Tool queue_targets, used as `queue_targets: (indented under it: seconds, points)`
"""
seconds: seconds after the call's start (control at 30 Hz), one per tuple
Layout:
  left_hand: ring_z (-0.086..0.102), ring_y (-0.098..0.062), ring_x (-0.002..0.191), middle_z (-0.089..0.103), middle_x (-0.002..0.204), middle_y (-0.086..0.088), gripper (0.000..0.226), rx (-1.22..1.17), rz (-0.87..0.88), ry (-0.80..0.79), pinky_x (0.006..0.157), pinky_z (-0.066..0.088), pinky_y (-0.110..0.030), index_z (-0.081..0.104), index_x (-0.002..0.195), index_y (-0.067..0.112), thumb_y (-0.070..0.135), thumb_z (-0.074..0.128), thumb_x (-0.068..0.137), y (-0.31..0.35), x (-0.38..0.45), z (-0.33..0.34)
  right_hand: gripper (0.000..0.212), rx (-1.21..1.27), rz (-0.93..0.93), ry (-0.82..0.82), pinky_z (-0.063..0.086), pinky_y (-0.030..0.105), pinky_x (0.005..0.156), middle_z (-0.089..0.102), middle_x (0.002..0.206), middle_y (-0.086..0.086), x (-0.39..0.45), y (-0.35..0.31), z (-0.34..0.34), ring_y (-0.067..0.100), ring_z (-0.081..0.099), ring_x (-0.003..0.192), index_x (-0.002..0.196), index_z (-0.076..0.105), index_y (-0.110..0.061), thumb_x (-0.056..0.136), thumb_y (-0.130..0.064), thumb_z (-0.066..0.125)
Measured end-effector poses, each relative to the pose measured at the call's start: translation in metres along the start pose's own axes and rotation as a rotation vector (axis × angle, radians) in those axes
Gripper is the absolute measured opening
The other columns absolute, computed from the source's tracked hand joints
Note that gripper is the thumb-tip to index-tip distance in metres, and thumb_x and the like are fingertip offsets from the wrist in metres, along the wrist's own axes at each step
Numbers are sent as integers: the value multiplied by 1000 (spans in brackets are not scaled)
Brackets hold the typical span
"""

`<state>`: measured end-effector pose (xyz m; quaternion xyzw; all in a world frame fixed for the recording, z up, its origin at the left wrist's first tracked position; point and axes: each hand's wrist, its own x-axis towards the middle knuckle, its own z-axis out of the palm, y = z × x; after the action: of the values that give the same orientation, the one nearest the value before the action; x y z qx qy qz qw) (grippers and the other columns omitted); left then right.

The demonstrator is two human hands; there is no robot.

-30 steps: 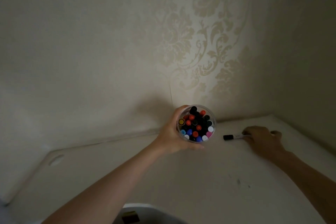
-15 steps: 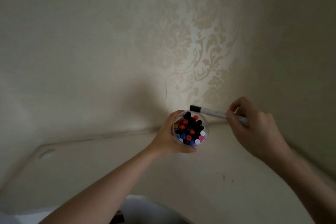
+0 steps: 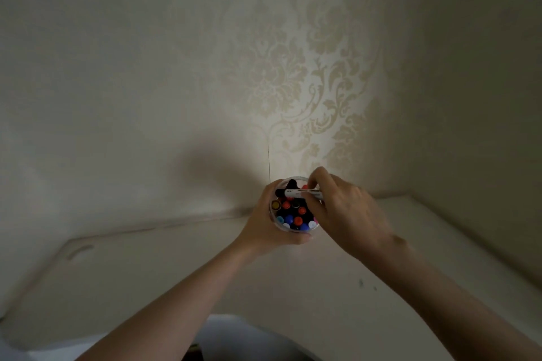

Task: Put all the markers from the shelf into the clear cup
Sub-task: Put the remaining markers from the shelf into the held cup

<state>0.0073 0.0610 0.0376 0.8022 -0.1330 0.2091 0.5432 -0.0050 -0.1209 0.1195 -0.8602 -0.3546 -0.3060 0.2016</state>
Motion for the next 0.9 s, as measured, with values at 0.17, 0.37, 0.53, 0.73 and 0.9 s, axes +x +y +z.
queue_targets:
  seconds: [0.17, 0.37, 0.53, 0.73, 0.9]
  points:
    - [60, -17, 125, 59, 132, 6, 96, 15, -8, -40, 102, 54, -35, 45, 136, 25, -3, 94, 57, 3, -3, 2, 16, 52, -49, 134, 50, 35, 45, 62, 68, 1, 10, -6, 1, 20, 56, 55, 91, 53, -12, 86, -24, 62]
    - [62, -17, 123, 62, 128, 5, 95, 61, 4, -59, 102, 53, -35, 46, 134, 29, 11, 97, 55, 6, 0, 7, 20, 71, -11, 136, 56, 35, 55, 67, 89, 2, 6, -8, 24, 19, 66, 73, 108, 58, -15, 93, -27, 50]
    - [63, -15, 121, 63, 127, 2, 91, 17, -8, -48, 94, 54, -25, 47, 132, 20, -2, 94, 57, 3, 1, 4, 16, 31, -4, 315, 51, 31, 44, 67, 72, -2, 1, -11, 21, 14, 63, 60, 98, 62, -16, 91, -27, 53]
    - [59, -21, 128, 60, 134, -2, 95, -42, -14, -2, 102, 52, -33, 45, 136, 11, -3, 94, 56, -2, 3, 1, 10, 13, 39, 398, 47, 30, 42, 65, 61, -4, 13, -6, 34, 16, 60, 52, 87, 68, -18, 86, -26, 62]
    - [64, 1, 112, 65, 116, 25, 82, -20, 1, -6, 89, 51, -16, 48, 123, 20, 3, 90, 54, 8, -1, 1, 13, 5, -39, 424, 46, 28, 48, 66, 69, -4, 14, -15, 34, 14, 57, 58, 75, 70, -16, 83, -25, 64]
